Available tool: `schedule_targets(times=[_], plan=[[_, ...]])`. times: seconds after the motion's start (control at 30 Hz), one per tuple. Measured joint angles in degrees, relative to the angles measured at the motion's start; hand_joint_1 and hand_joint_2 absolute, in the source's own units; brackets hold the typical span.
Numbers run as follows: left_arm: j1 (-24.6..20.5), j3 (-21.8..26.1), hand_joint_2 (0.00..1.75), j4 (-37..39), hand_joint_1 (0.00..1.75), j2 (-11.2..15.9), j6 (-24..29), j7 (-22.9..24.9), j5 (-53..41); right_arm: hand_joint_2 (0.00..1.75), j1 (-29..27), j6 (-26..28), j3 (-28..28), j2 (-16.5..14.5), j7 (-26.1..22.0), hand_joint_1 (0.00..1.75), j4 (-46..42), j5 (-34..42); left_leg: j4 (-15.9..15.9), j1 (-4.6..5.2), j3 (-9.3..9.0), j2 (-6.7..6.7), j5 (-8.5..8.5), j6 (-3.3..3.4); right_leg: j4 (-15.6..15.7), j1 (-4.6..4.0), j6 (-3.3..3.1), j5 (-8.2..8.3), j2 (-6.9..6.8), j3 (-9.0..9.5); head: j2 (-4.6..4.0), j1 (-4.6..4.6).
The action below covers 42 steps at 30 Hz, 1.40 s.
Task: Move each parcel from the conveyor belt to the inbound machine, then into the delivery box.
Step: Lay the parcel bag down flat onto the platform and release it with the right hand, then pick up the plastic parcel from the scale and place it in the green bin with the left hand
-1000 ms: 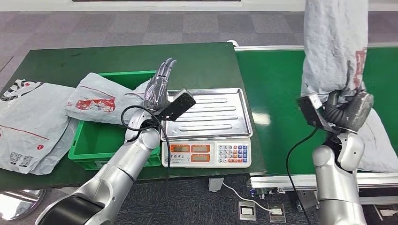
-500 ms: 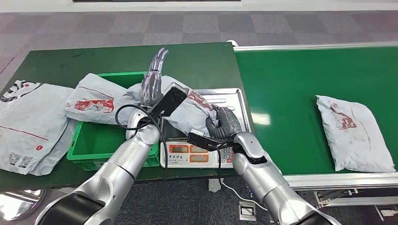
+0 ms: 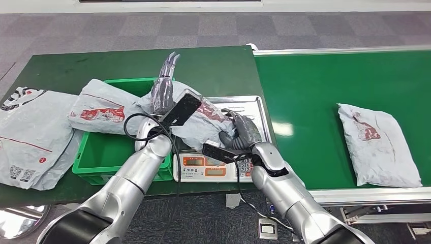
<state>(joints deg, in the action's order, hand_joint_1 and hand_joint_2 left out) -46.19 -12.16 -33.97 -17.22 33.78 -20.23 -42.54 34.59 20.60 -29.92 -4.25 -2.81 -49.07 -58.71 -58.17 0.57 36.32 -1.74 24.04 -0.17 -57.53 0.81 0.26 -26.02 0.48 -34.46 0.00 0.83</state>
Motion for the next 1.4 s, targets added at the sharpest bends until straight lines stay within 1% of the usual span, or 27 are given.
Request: schedule_targets(times=[0.07, 0.1, 0.23, 0.3, 0.5, 0.57, 0.67, 0.7, 0.87, 1.0, 1.07, 1.1, 1.13, 1.2, 1.23, 1.3, 1.4], plan=[[0.0, -0.28, 1.75, 0.0, 0.0, 0.02, -1.33, 1.37, -1.82, 1.75, 0.04, 1.64, 0.0, 0.24, 1.24, 0.0, -0.1, -0.47, 0.0, 0.0, 0.0, 0.0, 0.0, 0.0, 0.0, 0.0, 0.0, 0.0, 0.0, -0.01, 0.0, 0.0], [0.0, -0.53, 1.75, 0.0, 0.0, 0.03, -2.93, 2.07, -2.69, 1.75, 0.0, 2.7, 0.01, 0.45, 1.93, 0.0, -0.35, -0.84, -0.01, 0.0, -0.01, 0.0, 0.0, 0.0, 0.0, 0.01, 0.0, 0.0, 0.0, -0.01, 0.0, 0.0], [-0.02, -1.99, 1.75, 0.0, 0.0, 0.04, -14.06, 3.4, -4.52, 1.75, -1.26, 6.32, 1.25, 2.0, 3.68, 0.0, -5.06, -1.62, -0.02, 0.03, 0.0, 0.01, 0.01, 0.01, 0.01, 0.03, 0.01, 0.0, 0.01, -0.01, 0.0, 0.0], [-0.03, -2.75, 1.75, 0.0, 0.0, 0.04, -17.36, 3.42, -4.84, 1.75, -2.19, 6.73, 2.61, 2.76, 3.57, 0.0, -8.1, -1.38, -0.03, 0.06, 0.0, 0.04, 0.02, 0.03, 0.01, 0.05, 0.01, 0.0, 0.04, -0.02, 0.0, 0.0], [-0.17, -4.02, 1.75, 0.0, 0.0, 0.03, -18.38, 3.62, -4.91, 1.75, -3.89, 6.48, 4.97, 3.98, 3.04, 0.0, -13.25, -1.05, -0.02, 0.06, -0.02, 0.2, 0.06, 0.05, 0.01, 0.05, 0.01, 0.01, 0.14, -0.05, 0.0, 0.0], [-0.34, -4.48, 1.75, 0.11, 0.0, 0.01, -20.57, 3.39, -5.14, 1.75, -4.4, 7.1, 5.53, 4.13, 1.88, 0.0, -14.32, 0.72, -0.02, 0.06, -0.03, 0.2, 0.06, 0.04, 0.01, 0.05, 0.01, 0.0, 0.16, -0.07, 0.0, 0.0], [-0.97, -6.44, 1.75, 1.22, 0.0, -0.11, -28.67, 3.68, -6.94, 1.75, -6.24, 8.01, 7.67, 4.59, -2.81, 0.0, -17.93, 7.43, -0.02, 0.06, -0.03, 0.15, 0.06, 0.05, 0.01, 0.05, 0.01, 0.0, 0.12, -0.05, 0.0, -0.01], [-1.11, -7.25, 1.75, 1.77, 0.0, -0.18, -30.41, 4.02, -7.59, 1.75, -6.99, 7.68, 8.69, 4.85, -4.16, 0.0, -19.52, 9.11, -0.02, 0.06, -0.02, 0.15, 0.07, 0.04, 0.01, 0.05, 0.01, 0.0, 0.11, -0.04, 0.0, -0.01], [-1.33, -10.58, 1.75, 4.4, 0.0, -0.5, -32.68, 5.48, -9.7, 1.75, -8.72, 6.68, 12.09, 5.45, -6.33, 0.0, -24.78, 11.07, -0.02, 0.12, -0.03, 0.4, 0.15, 0.06, 0.02, 0.1, 0.01, 0.01, 0.35, -0.09, 0.0, -0.01], [-1.51, -14.33, 1.75, 7.38, 0.0, -0.77, -34.96, 10.86, -15.08, 1.75, -8.76, 6.93, 14.27, 5.46, -7.84, 0.0, -27.11, 12.89, -0.02, 0.11, -0.03, 0.39, 0.15, 0.06, 0.02, 0.1, 0.02, 0.01, 0.38, -0.08, 0.0, -0.01], [-1.52, -15.64, 1.75, 8.42, 0.0, -0.78, -35.22, 11.87, -16.15, 1.75, -8.75, 6.86, 15.29, 5.48, -8.05, 0.0, -27.87, 13.37, -0.02, 0.11, -0.03, 0.4, 0.15, 0.06, 0.01, 0.09, 0.02, 0.01, 0.38, -0.08, 0.0, -0.01], [-1.64, -16.21, 1.75, 8.89, 0.16, -0.78, -35.57, 12.87, -17.15, 1.75, -8.75, 6.68, 15.67, 5.49, -8.22, 0.0, -28.13, 13.77, -0.02, 0.11, -0.04, 0.4, 0.15, 0.06, 0.01, 0.09, 0.02, 0.01, 0.39, -0.08, 0.0, -0.01], [-1.85, -17.13, 1.75, 9.48, 0.59, -0.8, -36.28, 14.76, -19.2, 1.75, -8.69, 6.24, 16.04, 5.5, -8.5, 0.0, -28.38, 14.49, -0.02, 0.11, -0.04, 0.41, 0.15, 0.06, 0.01, 0.09, 0.02, 0.01, 0.39, -0.08, 0.0, 0.0], [-2.48, -20.72, 1.75, 10.87, 1.47, -0.89, -38.54, 20.31, -25.66, 1.75, -8.35, 4.66, 17.06, 5.57, -9.5, 0.0, -28.78, 16.53, -0.01, 0.1, -0.11, 0.35, 0.16, 0.07, 0.02, 0.08, 0.05, -0.02, 0.33, 0.04, 0.0, -0.02], [-2.81, -22.98, 1.75, 11.55, 1.75, -1.02, -39.52, 22.6, -28.77, 1.75, -8.03, 3.81, 17.63, 5.65, -10.11, 0.0, -28.88, 17.4, 0.0, 0.11, -0.2, 0.32, 0.2, 0.08, 0.03, 0.09, 0.08, -0.07, 0.29, 0.16, 0.0, -0.03], [-3.28, -26.37, 1.75, 12.53, 1.75, -1.16, -40.18, 24.32, -31.79, 1.75, -7.48, 2.9, 18.55, 5.87, -11.34, 0.0, -28.94, 18.41, 0.03, 0.12, -0.56, 0.31, 0.39, 0.12, 0.08, 0.09, 0.13, -0.21, 0.23, 0.55, 0.0, -0.04], [-3.66, -28.6, 1.75, 13.57, 1.75, -1.09, -39.24, 24.23, -32.1, 1.75, -7.45, 2.77, 19.11, 6.23, -12.59, 0.0, -28.97, 19.01, 0.05, 0.13, -1.16, 0.45, 0.72, 0.25, 0.15, 0.08, 0.18, -0.45, 0.29, 1.1, 0.0, -0.02]])
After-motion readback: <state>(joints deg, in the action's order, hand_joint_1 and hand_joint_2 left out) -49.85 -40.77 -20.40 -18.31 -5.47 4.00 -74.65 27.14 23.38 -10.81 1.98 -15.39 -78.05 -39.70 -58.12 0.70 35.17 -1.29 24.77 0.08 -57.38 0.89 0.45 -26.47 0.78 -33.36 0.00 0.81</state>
